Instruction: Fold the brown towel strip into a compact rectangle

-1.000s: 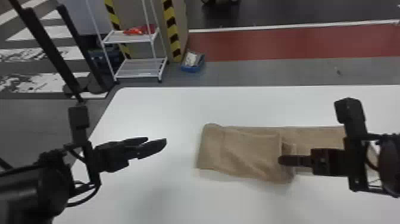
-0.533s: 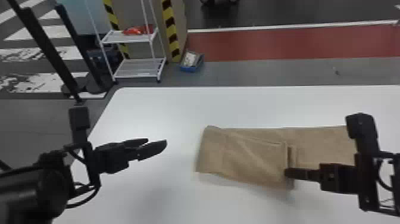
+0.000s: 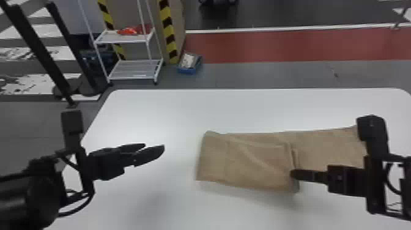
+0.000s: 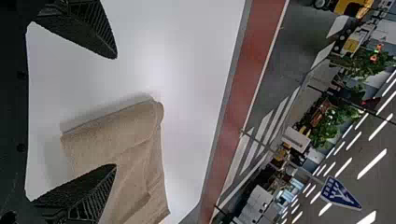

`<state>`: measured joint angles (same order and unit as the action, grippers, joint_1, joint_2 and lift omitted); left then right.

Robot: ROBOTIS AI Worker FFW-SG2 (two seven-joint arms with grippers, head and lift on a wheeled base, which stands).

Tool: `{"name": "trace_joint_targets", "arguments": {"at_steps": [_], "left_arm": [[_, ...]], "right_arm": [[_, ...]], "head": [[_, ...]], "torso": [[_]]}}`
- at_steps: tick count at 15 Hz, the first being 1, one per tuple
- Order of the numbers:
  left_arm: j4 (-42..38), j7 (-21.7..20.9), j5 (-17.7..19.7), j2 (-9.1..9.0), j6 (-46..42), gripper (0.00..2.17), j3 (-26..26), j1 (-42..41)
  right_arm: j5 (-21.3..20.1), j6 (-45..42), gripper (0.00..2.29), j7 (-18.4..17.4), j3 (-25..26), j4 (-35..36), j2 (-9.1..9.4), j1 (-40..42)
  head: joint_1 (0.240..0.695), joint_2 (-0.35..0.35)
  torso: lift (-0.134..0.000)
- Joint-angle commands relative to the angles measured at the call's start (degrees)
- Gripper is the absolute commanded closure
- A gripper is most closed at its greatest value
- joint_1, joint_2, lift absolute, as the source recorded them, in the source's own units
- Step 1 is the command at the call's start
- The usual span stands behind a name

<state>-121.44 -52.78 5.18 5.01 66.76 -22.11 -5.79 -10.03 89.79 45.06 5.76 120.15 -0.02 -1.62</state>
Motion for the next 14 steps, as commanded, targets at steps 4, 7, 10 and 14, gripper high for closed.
{"name": "trace_joint_targets", "arguments": {"at_steps": [4,7,10,14], "left_arm": [[0.4,0.2,-0.3,0.0,-0.2,0.05,0.9,0.2],[0.6,0.2,-0.5,0.0,-0.2,0.05,0.9,0.3],[1.0,0.2,-0.5,0.18,-0.7,0.05,0.9,0.6],[1.8,0.1,-0.5,0.27,-1.2,0.05,1.4,1.0]], "right_arm": [[0.3,0.3,0.24,-0.7,1.0,-1.1,-0.42,-1.3],[-0.5,0.3,0.25,-0.7,1.2,-1.7,-1.21,-2.3],[-1.0,0.3,0.25,-0.7,0.7,-2.5,-1.3,-1.9],[-1.4,0.3,0.25,-0.8,-1.2,-4.0,-1.04,-1.8]], "head": [[0.695,0.097],[0.695,0.088],[0.695,0.076],[0.695,0.081]], "torso": [[-0.12],[-0.12],[-0.12],[-0.12]]}}
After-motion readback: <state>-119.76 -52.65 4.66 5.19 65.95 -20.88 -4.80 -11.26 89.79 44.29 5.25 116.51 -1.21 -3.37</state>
